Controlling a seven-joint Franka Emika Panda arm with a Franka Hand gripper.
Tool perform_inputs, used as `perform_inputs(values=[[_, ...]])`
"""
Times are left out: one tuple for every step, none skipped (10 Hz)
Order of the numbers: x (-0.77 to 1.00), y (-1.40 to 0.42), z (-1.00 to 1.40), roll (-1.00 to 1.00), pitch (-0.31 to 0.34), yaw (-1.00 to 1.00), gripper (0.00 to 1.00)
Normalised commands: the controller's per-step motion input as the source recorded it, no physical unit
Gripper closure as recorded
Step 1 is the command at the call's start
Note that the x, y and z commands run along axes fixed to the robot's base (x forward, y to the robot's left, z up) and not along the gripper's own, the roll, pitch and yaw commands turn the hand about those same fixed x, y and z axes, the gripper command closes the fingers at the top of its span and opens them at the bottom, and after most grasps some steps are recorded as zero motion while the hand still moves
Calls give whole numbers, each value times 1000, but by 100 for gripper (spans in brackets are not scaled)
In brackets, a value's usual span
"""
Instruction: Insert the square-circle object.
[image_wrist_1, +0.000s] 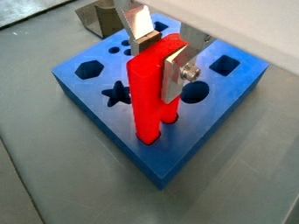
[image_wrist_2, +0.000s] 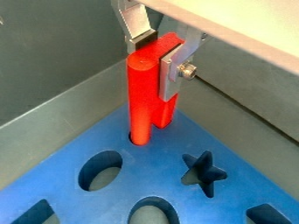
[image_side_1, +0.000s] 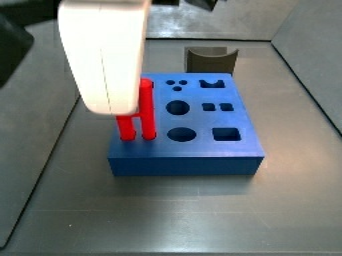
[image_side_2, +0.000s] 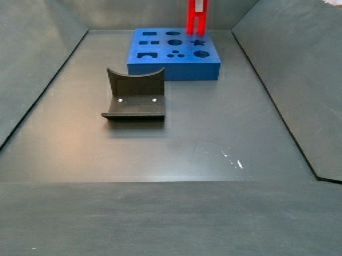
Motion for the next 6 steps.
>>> perform_inputs(values=[[0,-20,-589,44,0,0,100],[-106,-49,-809,7,-11,0,100],[-66,-69,-1000,24,0,0,100],[-11,-103,-1000,0,0,-40,100],[-9,-157,-1000,0,-6,-74,100],[-37,-149,-1000,0,-9,-100,100]])
